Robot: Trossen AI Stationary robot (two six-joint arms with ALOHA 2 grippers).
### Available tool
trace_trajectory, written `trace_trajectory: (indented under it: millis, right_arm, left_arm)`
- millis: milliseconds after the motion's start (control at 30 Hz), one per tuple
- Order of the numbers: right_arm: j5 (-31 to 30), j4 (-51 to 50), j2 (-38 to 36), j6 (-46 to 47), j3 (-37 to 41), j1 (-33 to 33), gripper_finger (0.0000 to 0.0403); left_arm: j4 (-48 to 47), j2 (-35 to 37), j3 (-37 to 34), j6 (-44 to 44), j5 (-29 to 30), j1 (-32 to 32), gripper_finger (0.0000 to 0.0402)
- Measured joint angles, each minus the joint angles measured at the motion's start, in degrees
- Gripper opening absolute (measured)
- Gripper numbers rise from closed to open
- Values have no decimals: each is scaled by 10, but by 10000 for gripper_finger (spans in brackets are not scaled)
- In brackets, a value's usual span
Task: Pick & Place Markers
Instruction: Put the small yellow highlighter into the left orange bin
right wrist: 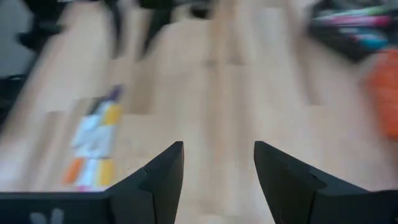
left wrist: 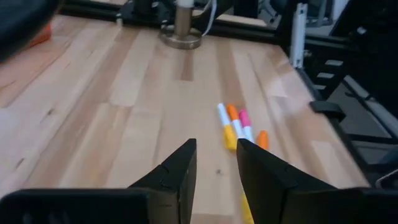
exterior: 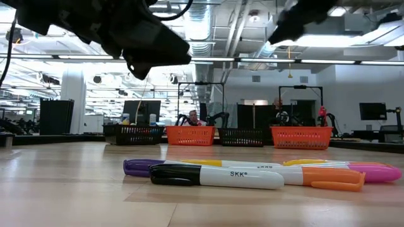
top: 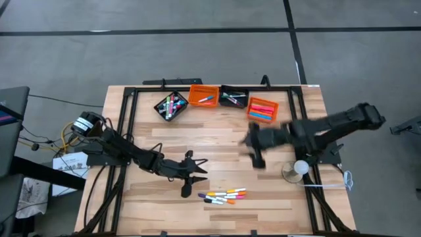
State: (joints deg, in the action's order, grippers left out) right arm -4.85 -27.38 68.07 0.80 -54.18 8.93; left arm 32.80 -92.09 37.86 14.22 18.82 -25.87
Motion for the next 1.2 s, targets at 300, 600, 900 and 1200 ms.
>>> trace_trajectory:
  millis: [300, 600, 900, 1200]
  right_arm:
    - [-88, 189, 69, 129, 78, 271, 189]
    - [-242, 264, 167, 174, 55, 347, 186]
    - [-249, 205, 217, 262, 49, 299, 182]
    - [-184, 225, 270, 200, 49, 299, 180]
  left_arm:
    - [9, -23, -1, 0, -4, -4, 115]
    - [60, -69, -1, 28, -13, -38, 115]
    - [72, -69, -1, 53, 8, -57, 115]
    - [75, -69, -1, 54, 16, -57, 115]
